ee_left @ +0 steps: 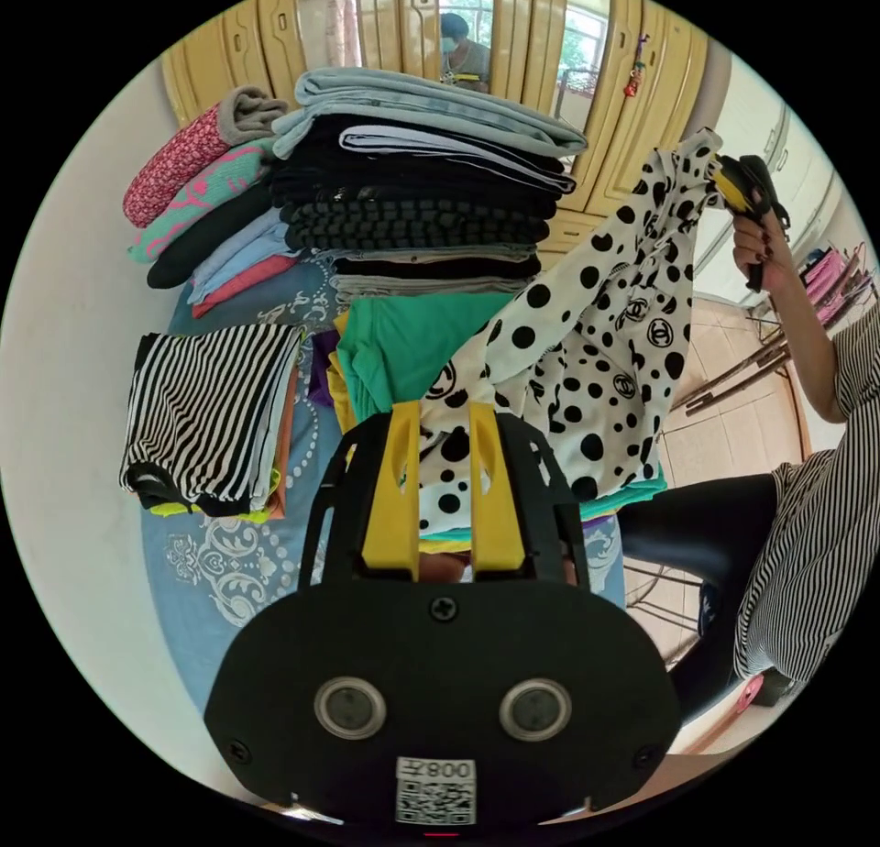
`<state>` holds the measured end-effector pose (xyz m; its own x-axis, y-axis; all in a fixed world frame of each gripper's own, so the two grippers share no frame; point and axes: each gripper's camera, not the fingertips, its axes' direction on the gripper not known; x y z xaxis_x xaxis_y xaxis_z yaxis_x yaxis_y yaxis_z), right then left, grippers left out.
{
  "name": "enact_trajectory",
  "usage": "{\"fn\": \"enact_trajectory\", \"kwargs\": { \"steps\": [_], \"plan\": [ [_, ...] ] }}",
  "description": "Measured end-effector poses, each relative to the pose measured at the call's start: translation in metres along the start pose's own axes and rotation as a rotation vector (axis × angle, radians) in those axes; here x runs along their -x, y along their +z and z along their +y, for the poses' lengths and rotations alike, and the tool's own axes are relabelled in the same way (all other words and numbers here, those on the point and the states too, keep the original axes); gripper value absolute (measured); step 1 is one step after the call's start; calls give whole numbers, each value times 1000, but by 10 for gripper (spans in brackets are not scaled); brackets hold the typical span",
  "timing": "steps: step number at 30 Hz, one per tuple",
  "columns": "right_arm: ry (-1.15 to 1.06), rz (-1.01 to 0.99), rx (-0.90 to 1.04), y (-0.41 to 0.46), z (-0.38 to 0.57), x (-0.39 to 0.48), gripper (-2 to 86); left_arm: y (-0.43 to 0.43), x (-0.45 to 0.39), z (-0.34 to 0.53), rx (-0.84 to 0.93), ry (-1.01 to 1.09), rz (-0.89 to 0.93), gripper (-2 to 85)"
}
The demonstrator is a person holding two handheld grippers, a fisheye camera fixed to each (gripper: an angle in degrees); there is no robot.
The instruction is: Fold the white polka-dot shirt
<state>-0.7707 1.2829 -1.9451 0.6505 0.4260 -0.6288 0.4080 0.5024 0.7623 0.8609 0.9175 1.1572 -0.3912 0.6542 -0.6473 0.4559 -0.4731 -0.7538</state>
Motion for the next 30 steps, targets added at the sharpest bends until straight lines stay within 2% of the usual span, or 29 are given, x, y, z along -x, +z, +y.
{"fn": "enact_trajectory", "kwargs": {
  "steps": [6,13,19,24,30],
  "plan": [
    [6,14,2,-14,-18,-4,16,-25,-7,32,-24,-13,13,29],
    [-36,-49,-32,-26,-53,17,17,-121,-10,141,-272,-235,59,13],
    [-144,-149,-56,-36,-91,68,17,-229,-57,266,-499,-352,31,10],
    [-260,-252,-49,-32,-120,129,17,-327,-123,381,-653,-431,-80,9],
    [-443,-400,-15,-20,-152,228,16,-458,-245,534,-872,-497,-327,9]
  ]
}}
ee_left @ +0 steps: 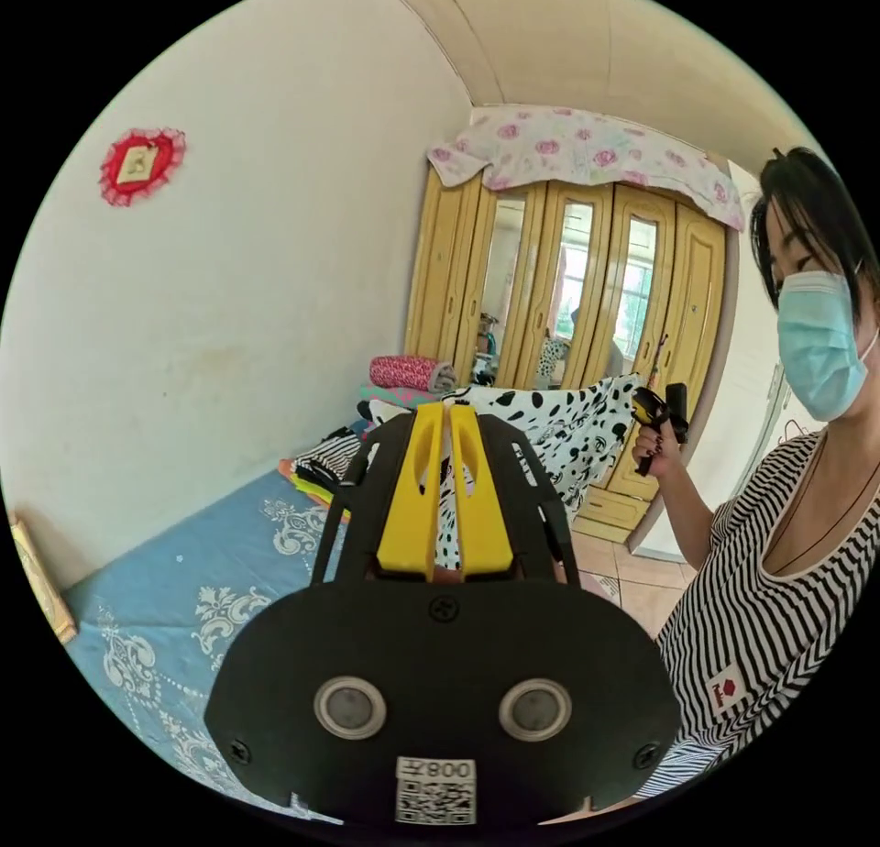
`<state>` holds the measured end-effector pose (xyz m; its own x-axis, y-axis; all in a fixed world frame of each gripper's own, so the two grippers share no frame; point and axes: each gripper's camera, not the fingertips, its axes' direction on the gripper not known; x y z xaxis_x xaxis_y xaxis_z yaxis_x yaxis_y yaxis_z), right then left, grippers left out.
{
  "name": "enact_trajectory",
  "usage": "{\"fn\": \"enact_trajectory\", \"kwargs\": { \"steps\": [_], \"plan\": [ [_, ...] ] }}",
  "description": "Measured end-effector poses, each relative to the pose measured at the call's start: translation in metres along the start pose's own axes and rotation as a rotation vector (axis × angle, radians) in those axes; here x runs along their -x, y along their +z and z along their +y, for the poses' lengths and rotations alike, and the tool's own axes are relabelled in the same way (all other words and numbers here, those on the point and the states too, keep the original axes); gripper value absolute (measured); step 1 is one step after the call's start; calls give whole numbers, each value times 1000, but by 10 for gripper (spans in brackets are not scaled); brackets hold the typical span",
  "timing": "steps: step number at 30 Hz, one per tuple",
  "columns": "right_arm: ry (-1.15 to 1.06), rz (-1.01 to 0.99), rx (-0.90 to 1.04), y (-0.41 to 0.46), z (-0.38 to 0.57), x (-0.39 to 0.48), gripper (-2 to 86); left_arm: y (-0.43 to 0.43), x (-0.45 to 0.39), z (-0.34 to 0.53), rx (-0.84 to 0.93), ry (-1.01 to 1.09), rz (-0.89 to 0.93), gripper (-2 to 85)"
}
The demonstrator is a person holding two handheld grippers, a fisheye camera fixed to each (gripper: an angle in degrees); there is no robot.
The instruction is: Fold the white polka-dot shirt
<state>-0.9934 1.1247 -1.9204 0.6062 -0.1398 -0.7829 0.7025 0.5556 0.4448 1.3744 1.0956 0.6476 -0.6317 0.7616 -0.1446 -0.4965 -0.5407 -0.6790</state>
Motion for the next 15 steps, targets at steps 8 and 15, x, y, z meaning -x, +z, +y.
{"fn": "enact_trajectory", "kwargs": {
  "steps": [8,15],
  "plan": [
    [-174,-201,-25,58,-70,93,15,-270,-75,47,-232,130,-295,8],
    [-261,-398,-21,107,-112,163,12,-429,-133,113,-386,184,-428,8]
  ]
}}
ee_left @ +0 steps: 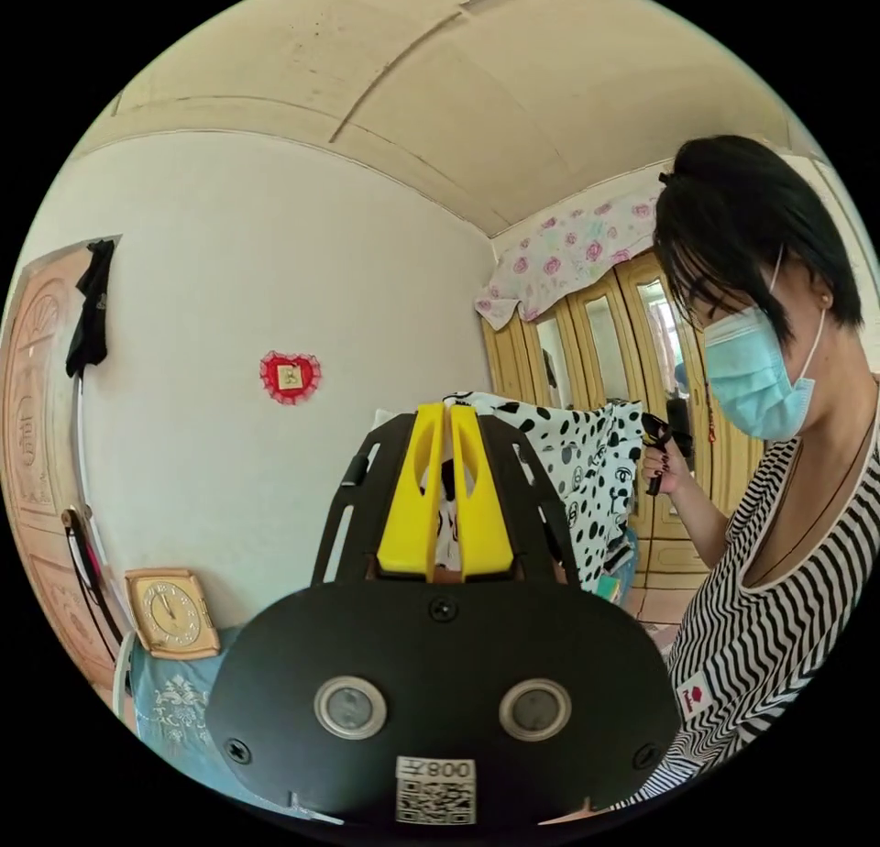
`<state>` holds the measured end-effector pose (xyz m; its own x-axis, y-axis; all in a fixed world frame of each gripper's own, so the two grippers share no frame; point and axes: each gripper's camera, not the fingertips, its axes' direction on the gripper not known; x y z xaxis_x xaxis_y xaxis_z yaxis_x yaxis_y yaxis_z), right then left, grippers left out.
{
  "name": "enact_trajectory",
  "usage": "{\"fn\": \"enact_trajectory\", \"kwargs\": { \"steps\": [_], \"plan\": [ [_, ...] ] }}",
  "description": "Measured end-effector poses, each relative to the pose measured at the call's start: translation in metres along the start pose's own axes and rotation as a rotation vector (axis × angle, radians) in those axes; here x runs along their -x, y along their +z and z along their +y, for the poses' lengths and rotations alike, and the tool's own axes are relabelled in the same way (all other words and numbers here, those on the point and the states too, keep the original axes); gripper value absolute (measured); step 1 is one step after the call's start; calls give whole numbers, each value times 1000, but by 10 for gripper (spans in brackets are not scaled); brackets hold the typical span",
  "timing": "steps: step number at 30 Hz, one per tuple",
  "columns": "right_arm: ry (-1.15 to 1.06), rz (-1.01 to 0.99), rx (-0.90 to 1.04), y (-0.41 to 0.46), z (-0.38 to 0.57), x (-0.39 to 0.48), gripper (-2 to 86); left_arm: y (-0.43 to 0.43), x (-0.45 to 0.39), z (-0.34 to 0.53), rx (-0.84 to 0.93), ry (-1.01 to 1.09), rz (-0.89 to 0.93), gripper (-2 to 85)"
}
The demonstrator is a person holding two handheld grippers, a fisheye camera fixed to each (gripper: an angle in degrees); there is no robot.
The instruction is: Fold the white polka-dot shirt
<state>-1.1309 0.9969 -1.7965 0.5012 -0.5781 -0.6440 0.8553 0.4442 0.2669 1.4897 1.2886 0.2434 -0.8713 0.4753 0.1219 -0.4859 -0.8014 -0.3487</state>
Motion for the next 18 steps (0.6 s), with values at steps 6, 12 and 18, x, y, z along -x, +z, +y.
{"fn": "enact_trajectory", "kwargs": {
  "steps": [6,12,18],
  "plan": [
    [-62,-82,39,58,-29,19,10,-110,1,24,-35,-4,-80,7],
    [-57,-135,53,116,-44,13,8,-173,0,53,-44,12,-146,8],
    [-24,-144,84,191,-55,-18,8,-187,17,87,-9,2,-170,10]
  ]
}}
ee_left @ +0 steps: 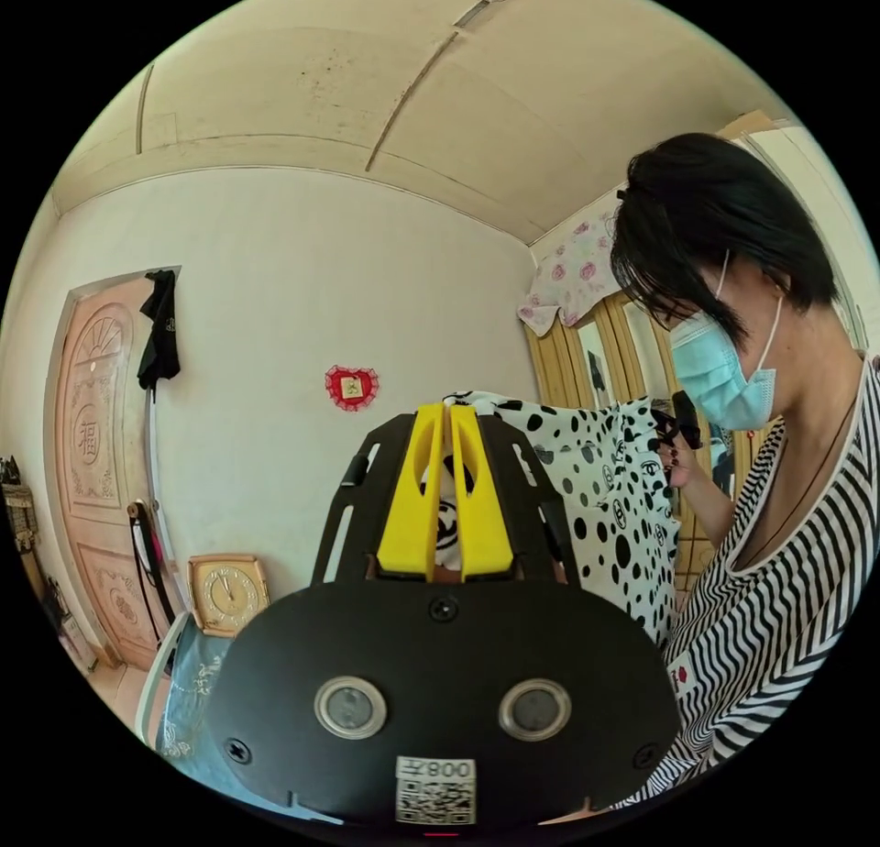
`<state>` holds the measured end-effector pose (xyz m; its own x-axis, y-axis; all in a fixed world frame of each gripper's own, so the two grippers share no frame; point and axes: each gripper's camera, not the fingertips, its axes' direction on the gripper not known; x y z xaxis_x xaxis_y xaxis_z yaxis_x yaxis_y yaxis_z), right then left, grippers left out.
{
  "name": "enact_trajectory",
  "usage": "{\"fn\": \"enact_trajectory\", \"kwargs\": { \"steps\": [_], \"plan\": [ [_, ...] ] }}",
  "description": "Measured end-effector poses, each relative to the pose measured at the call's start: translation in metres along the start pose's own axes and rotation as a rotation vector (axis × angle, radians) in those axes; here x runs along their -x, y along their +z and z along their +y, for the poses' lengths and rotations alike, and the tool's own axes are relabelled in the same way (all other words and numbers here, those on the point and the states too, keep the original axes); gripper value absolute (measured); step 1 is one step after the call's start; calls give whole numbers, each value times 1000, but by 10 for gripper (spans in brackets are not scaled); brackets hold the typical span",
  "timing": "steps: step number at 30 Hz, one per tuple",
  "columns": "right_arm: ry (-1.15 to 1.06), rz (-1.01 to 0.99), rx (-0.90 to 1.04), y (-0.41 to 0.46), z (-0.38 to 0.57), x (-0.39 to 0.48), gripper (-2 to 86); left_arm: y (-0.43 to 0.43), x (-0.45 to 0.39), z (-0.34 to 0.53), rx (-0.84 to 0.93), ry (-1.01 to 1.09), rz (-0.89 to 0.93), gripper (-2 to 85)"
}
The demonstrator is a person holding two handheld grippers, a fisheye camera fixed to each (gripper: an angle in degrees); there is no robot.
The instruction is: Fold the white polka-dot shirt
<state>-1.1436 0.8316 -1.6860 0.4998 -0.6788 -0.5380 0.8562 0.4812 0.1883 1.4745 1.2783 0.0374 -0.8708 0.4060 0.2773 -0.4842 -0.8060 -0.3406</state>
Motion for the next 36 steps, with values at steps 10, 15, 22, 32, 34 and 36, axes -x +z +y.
{"fn": "enact_trajectory", "kwargs": {
  "steps": [10,15,22,32,34,36],
  "plan": [
    [112,86,223,209,-13,-182,8,110,86,103,254,-109,-50,12],
    [248,110,393,352,16,-317,8,215,146,198,491,-223,-110,14],
    [562,302,721,548,141,-509,3,364,209,423,925,-428,-184,26],
    [780,283,931,565,309,-513,2,242,167,670,1076,-903,-69,54],
    [811,266,1010,551,336,-468,6,200,145,689,1091,-970,-63,62],
    [848,252,1032,539,350,-433,12,160,120,703,1093,-1028,-47,70]
  ]
}}
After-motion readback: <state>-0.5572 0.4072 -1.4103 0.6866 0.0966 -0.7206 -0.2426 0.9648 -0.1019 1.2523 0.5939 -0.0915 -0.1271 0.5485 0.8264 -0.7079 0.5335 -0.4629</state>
